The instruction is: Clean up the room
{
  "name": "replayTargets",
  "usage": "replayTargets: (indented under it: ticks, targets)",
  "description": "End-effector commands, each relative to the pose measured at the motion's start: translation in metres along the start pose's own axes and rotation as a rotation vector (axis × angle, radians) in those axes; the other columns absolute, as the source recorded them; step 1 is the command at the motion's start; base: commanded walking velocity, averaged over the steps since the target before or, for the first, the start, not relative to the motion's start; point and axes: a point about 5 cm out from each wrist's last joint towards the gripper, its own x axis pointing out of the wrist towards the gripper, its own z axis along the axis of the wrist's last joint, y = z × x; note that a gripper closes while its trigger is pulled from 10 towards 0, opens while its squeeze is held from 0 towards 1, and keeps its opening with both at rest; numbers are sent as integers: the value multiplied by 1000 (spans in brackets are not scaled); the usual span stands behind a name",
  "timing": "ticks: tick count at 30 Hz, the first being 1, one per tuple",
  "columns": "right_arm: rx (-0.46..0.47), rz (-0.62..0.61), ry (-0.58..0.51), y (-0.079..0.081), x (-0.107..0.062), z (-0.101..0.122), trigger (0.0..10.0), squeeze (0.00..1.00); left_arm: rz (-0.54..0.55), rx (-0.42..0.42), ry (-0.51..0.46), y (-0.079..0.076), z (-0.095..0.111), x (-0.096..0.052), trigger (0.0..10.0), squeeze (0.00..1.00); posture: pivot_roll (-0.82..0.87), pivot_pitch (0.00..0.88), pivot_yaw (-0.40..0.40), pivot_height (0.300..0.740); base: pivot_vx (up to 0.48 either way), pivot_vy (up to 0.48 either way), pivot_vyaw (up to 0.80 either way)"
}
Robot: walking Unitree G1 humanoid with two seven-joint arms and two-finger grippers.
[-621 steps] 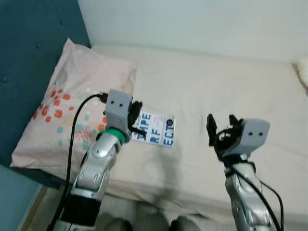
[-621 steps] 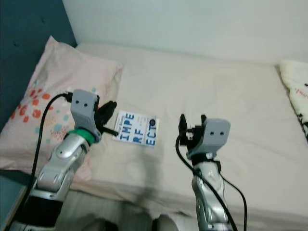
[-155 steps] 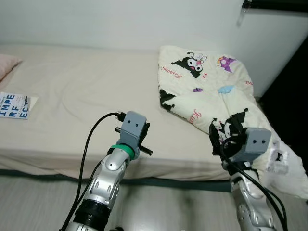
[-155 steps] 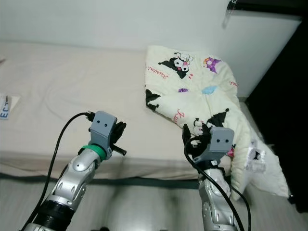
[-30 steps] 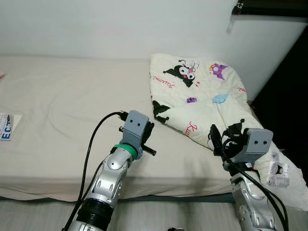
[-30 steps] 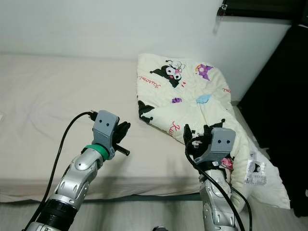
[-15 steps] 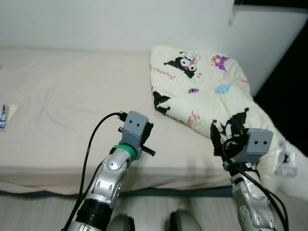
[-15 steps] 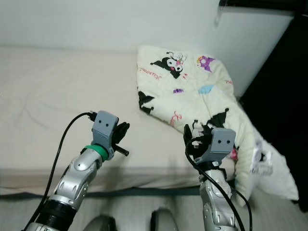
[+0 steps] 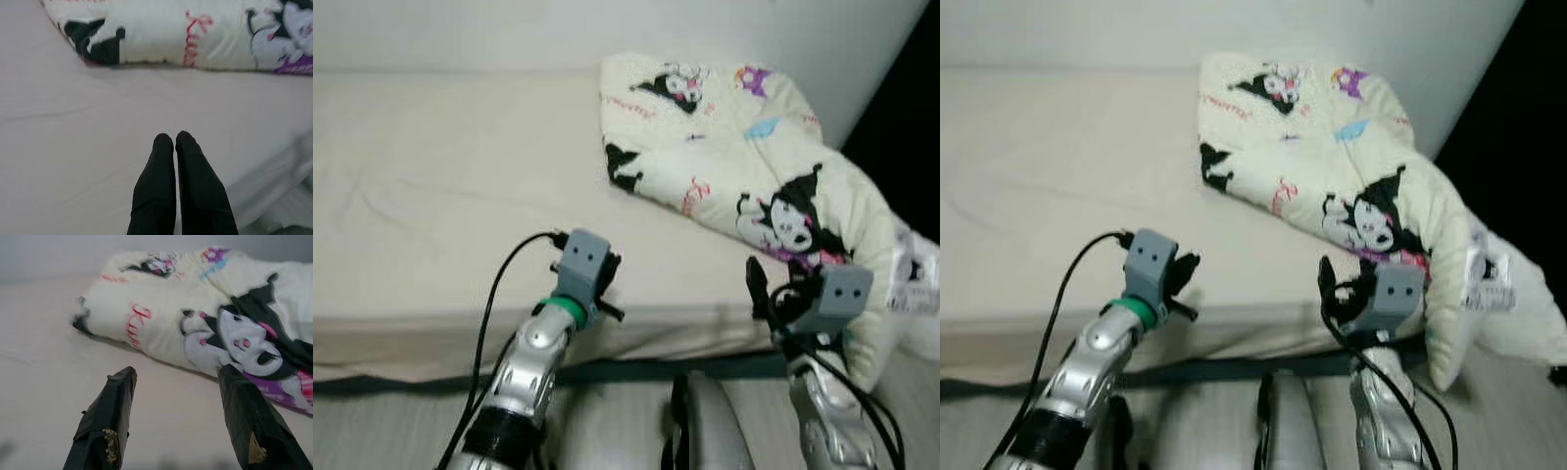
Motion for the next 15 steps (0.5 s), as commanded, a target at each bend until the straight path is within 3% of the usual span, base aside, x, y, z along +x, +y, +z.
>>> replayTargets:
  ticks: [1,4,6,7,8,9,11,14,15]
  targets:
    - [-33,-70,26,-17,1,-2,10000,0,30,4,19,9,-3,-5,10000,0,-98,175,36,555,0,0,0]
    - [-89,-100,21,-27,5,2,10000,0,39,10,24,13,-4,-6,10000,0,-91,191,37,555,0,0,0]
    - [-246,-173,-5,-50,13,17,10000,0,46,18,29,16,-5,-9,10000,0,-90,203,31,555,0,0,0]
    - [-246,-173,-5,-50,13,17,10000,0,46,18,29,16,-5,-9,10000,0,-90,203,31,555,0,0,0]
    - [-458,-265,-65,-77,16,46,10000,0,53,18,33,18,-6,-9,10000,0,-90,203,31,555,0,0,0]
    - [-458,-265,-65,-77,16,46,10000,0,53,18,33,18,-6,-9,10000,0,-90,203,31,555,0,0,0]
    - [-669,-348,-124,-96,13,77,10000,0,57,14,35,17,-6,-8,10000,0,-95,208,26,555,0,0,0]
    - [-710,-381,-142,-102,11,86,10000,0,57,12,35,17,-6,-8,10000,0,-113,214,26,555,0,0,0]
    - [-719,-451,-152,-116,6,98,10000,0,55,11,35,16,-5,-7,10000,0,-120,220,29,555,0,0,0]
